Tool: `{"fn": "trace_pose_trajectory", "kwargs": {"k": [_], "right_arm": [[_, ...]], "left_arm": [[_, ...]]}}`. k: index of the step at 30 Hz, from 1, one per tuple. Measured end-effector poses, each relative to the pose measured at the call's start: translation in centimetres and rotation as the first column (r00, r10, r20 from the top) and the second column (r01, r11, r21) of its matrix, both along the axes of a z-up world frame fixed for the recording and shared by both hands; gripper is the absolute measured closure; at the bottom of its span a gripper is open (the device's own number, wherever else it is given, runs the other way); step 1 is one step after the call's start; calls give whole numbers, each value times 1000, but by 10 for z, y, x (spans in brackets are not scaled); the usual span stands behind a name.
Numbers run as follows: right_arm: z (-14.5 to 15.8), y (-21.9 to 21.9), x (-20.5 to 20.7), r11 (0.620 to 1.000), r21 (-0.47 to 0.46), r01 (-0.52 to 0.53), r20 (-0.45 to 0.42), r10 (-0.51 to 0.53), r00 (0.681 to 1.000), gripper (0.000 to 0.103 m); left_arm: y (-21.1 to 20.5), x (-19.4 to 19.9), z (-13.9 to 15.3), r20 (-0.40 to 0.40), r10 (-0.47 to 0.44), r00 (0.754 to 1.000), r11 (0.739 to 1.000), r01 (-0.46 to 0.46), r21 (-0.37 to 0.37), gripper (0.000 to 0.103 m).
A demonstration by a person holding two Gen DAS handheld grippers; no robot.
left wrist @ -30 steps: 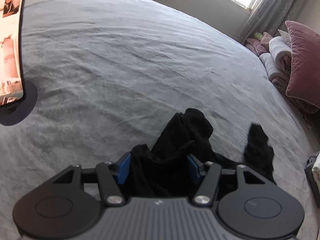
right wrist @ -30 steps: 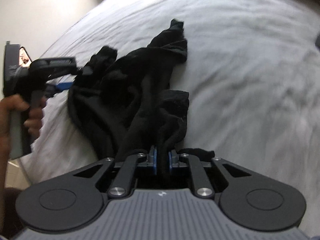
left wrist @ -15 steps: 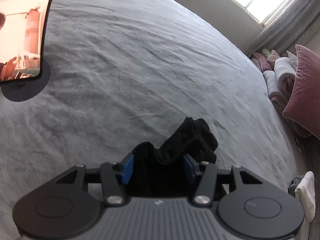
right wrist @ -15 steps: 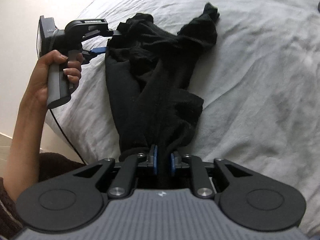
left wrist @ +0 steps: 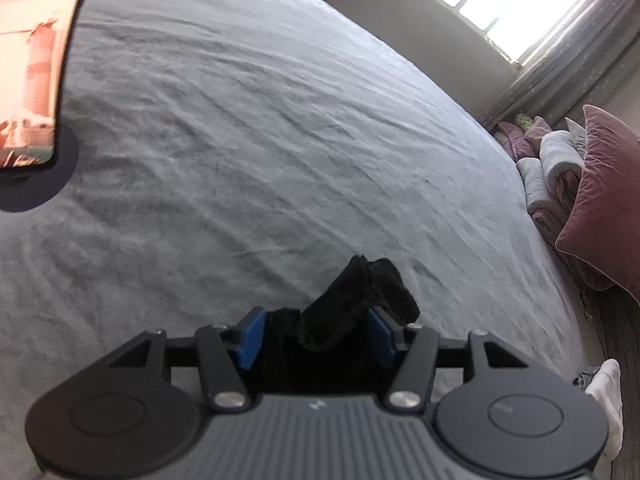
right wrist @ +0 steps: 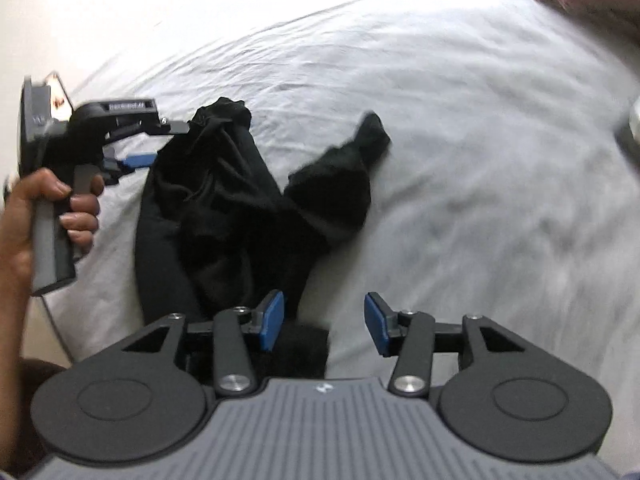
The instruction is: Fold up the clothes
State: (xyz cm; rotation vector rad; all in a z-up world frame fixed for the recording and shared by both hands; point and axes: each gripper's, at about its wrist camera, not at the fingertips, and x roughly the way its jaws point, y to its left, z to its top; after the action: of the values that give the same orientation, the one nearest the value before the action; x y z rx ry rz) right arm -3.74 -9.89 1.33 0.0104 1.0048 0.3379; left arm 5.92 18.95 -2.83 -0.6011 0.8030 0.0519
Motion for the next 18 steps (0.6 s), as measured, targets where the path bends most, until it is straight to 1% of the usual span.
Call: {"fn": "trace_pose_trajectory", "kwargs": {"k": [2,5,7,9,10,11,12,13,14,15,16,17,18], "right_arm": [[-4,7,11,995,-46,-92,41,94,995,53],[-15,20,31,963,-120,-240,73,250,966,53],[-22,24,43,932,-143,-333,68,345,936,53],[-30,27,55,901,-159,-404,56,417,907,53],[-34,28,61,883,-166,-439,49,452,891,53],[-36,28,64,871,-164,-463,51,476,878,55],[-36,28,66,856,-168,-489,56,503,862,59],[-35,28,68,840,-173,-514,61,530,846,74],[-35,28,70,823,-178,-539,65,557,828,85],[-32,28,72,810,-180,-558,71,576,814,86],[-30,27,75,808,-170,-564,82,582,809,88],[-28,24,79,814,-154,-560,102,577,810,89],[-26,21,84,829,-137,-543,127,558,820,89]], "left_arm": [[-1,2,0,30,-7,1000,1000,7,2,47],[-3,6,-1,63,-31,998,999,30,16,49],[-6,10,-2,77,-49,996,998,47,33,54],[-9,14,-3,88,-61,994,997,57,46,62],[-11,15,-3,94,-61,994,997,57,51,65],[-11,17,-4,95,-58,994,997,52,64,72],[-12,19,-5,95,-54,994,996,47,76,85],[-13,21,-6,96,-48,994,995,40,89,92],[-13,23,-7,95,-28,995,994,18,105,97],[-12,25,-8,95,-7,995,993,-4,118,98],[-10,26,-9,102,12,995,993,-24,115,98],[-9,27,-10,109,31,994,993,-44,113,99],[-8,28,-9,121,46,992,992,-59,112,99]]}}
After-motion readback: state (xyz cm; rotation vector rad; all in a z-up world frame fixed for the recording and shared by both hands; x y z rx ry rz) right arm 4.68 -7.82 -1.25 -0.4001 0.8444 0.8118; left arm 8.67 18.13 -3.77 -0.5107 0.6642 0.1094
